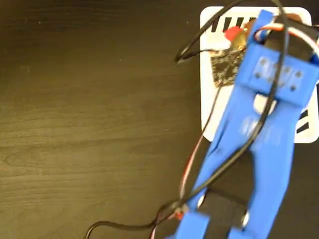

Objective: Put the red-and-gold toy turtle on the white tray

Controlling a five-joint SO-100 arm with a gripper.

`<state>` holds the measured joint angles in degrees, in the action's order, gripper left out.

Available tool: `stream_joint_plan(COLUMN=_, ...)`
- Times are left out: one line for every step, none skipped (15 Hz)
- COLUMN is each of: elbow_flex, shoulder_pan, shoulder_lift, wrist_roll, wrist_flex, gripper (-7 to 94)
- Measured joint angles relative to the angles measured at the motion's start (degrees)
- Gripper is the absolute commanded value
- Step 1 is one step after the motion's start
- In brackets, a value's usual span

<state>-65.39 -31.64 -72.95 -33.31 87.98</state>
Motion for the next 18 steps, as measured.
stream_joint_plan(elbow_flex=-0.62, shoulder_pan=0.62, shoulder_lift=0.79, wrist_roll=0.0, wrist_flex=-0.88, gripper=0)
stream_joint_plan(elbow_flex=-1.14, shoulder_pan=0.79, shoulder_lift=1.05, wrist_roll=0.0, wrist_flex=-1.41, gripper=0)
stream_joint_plan(elbow_flex=-1.49, shoulder_pan=0.62, shoulder_lift=1.49, wrist_roll=0.0, wrist_flex=-1.58, gripper=0)
stream_joint_plan(elbow_flex=-1.58, shoulder_pan=0.35, shoulder_lift=1.67, wrist_roll=0.0, wrist_flex=-1.58, gripper=0)
stream_joint_plan(elbow_flex=-2.02, shoulder_pan=0.35, shoulder_lift=1.85, wrist_roll=0.0, wrist_flex=-1.85, gripper=0)
stream_joint_plan(elbow_flex=-3.08, shoulder_pan=0.35, shoulder_lift=1.85, wrist_roll=0.0, wrist_flex=-2.72, gripper=0)
stream_joint_plan(elbow_flex=-4.13, shoulder_pan=0.44, shoulder_lift=1.85, wrist_roll=0.0, wrist_flex=-3.69, gripper=0)
stream_joint_plan(elbow_flex=-5.19, shoulder_pan=0.44, shoulder_lift=1.85, wrist_roll=0.0, wrist_flex=-4.31, gripper=0)
stream_joint_plan(elbow_flex=-6.24, shoulder_pan=0.35, shoulder_lift=1.85, wrist_roll=0.0, wrist_flex=-4.57, gripper=0)
stream_joint_plan(elbow_flex=-7.38, shoulder_pan=0.35, shoulder_lift=1.85, wrist_roll=0.0, wrist_flex=-4.83, gripper=0)
stream_joint_plan(elbow_flex=-8.35, shoulder_pan=0.35, shoulder_lift=1.85, wrist_roll=0.0, wrist_flex=-5.8, gripper=0)
stream_joint_plan(elbow_flex=-9.76, shoulder_pan=0.35, shoulder_lift=1.85, wrist_roll=0.0, wrist_flex=-6.77, gripper=0)
stream_joint_plan(elbow_flex=-10.28, shoulder_pan=0.35, shoulder_lift=1.85, wrist_roll=0.0, wrist_flex=-7.29, gripper=0)
stream_joint_plan(elbow_flex=-10.28, shoulder_pan=0.35, shoulder_lift=1.85, wrist_roll=0.0, wrist_flex=-7.56, gripper=1)
stream_joint_plan(elbow_flex=-10.28, shoulder_pan=0.35, shoulder_lift=1.85, wrist_roll=0.0, wrist_flex=-7.56, gripper=7)
stream_joint_plan(elbow_flex=-10.28, shoulder_pan=0.53, shoulder_lift=1.85, wrist_roll=0.0, wrist_flex=-7.47, gripper=26)
stream_joint_plan(elbow_flex=-10.28, shoulder_pan=0.88, shoulder_lift=1.85, wrist_roll=0.0, wrist_flex=-7.47, gripper=45)
stream_joint_plan(elbow_flex=-10.28, shoulder_pan=1.41, shoulder_lift=1.85, wrist_roll=0.0, wrist_flex=-7.82, gripper=60)
